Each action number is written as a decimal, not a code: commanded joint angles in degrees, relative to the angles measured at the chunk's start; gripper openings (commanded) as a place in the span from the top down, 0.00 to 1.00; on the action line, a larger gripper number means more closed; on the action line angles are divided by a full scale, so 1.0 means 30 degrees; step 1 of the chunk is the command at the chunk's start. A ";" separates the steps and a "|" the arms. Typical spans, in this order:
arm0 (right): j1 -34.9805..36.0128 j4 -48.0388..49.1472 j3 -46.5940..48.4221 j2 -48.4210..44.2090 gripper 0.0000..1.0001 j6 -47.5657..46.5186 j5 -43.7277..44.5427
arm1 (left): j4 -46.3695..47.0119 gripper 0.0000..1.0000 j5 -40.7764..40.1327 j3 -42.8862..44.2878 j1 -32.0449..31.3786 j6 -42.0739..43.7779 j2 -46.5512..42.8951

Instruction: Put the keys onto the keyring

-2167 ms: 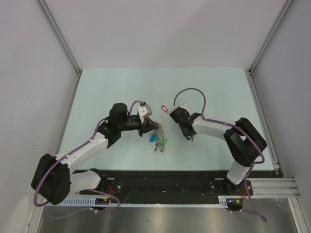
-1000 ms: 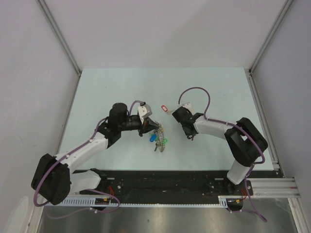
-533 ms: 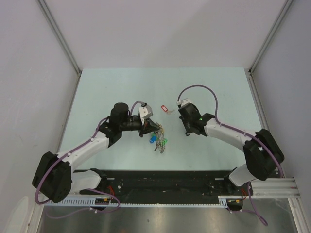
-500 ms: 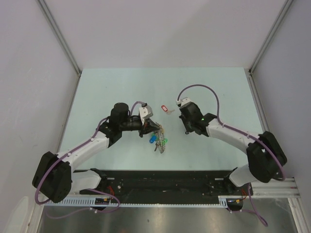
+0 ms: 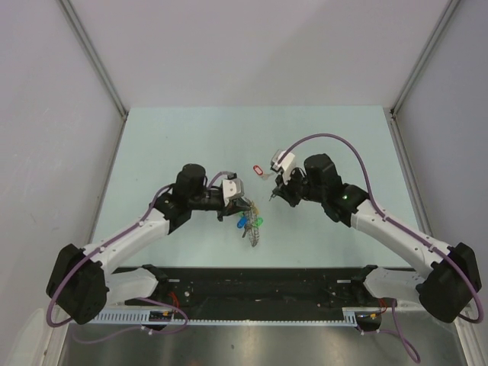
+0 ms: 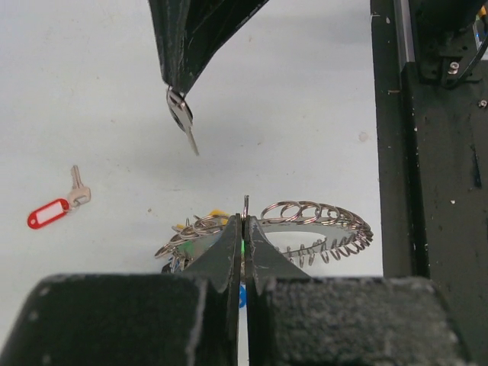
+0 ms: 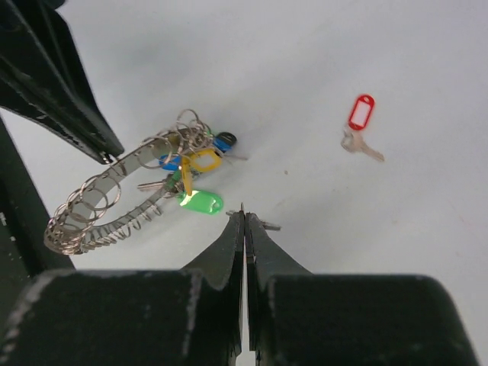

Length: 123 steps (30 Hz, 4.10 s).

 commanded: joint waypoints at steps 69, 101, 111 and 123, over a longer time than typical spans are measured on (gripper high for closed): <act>0.0138 0.5121 -0.3991 -0.2946 1.00 -0.3712 -0.8604 | 0.2822 1.00 0.1028 0.0083 -0.1418 -0.0117 -0.0640; 0.0226 0.4125 -0.3786 -0.3267 1.00 -0.4035 -0.8370 | 0.3087 1.00 0.0736 0.0024 -0.1418 -0.0558 -0.0727; 0.0255 0.4212 -0.3756 -0.3238 1.00 -0.3859 -0.8371 | 0.3087 1.00 0.0882 0.0053 -0.1418 -0.0616 -0.0611; 0.0636 0.5150 -0.3903 -0.3502 1.00 -0.3507 -0.7404 | 0.2765 1.00 0.1263 0.0200 -0.1418 -0.0441 -0.0464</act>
